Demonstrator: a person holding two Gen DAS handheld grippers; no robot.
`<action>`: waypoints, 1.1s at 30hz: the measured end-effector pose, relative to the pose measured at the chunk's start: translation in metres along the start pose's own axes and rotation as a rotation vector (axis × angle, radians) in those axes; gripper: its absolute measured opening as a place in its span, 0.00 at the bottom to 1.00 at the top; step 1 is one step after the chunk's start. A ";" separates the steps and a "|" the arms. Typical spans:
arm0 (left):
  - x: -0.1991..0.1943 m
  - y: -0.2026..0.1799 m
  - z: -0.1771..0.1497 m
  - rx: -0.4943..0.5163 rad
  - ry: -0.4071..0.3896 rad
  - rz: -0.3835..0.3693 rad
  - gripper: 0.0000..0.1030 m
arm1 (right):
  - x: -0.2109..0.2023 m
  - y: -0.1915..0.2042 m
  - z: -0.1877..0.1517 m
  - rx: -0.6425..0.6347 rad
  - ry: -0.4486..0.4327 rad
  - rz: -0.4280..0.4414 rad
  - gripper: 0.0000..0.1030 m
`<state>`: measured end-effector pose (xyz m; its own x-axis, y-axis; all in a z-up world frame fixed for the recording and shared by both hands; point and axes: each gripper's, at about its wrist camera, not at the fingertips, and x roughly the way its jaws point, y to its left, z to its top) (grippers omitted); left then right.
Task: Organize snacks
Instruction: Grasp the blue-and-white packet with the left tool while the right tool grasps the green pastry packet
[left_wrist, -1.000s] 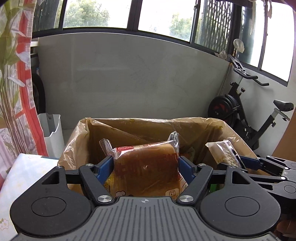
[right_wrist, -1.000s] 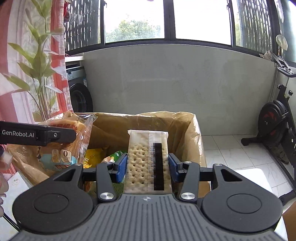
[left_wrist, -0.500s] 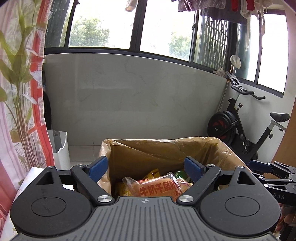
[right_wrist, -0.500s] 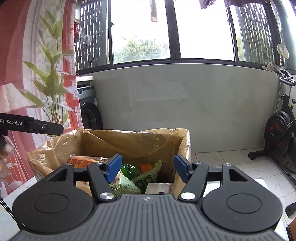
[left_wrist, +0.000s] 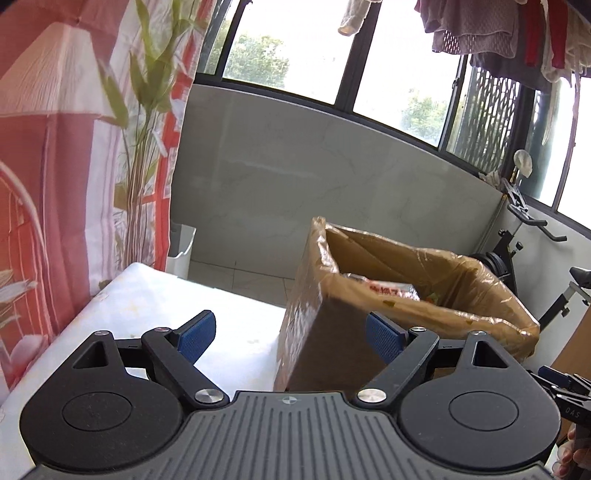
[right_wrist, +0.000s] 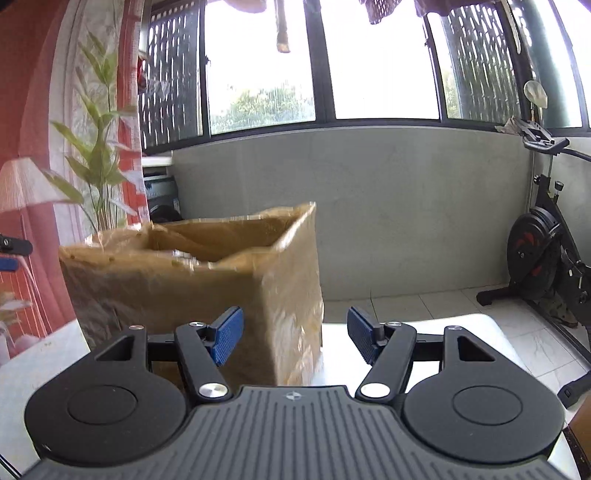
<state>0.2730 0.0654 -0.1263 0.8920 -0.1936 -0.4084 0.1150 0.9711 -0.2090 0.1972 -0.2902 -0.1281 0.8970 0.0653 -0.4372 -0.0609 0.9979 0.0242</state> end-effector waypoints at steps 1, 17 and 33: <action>0.001 0.001 -0.005 -0.004 0.017 0.006 0.86 | 0.004 0.003 -0.008 -0.026 0.028 0.003 0.64; 0.006 0.008 -0.045 -0.057 0.138 0.025 0.83 | 0.076 0.016 -0.070 -0.089 0.412 0.034 0.64; 0.014 0.011 -0.062 -0.071 0.212 0.033 0.82 | 0.066 0.015 -0.079 -0.045 0.427 -0.014 0.59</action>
<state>0.2598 0.0648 -0.1895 0.7823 -0.1942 -0.5919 0.0498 0.9666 -0.2514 0.2213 -0.2715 -0.2276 0.6365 0.0345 -0.7705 -0.0779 0.9968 -0.0197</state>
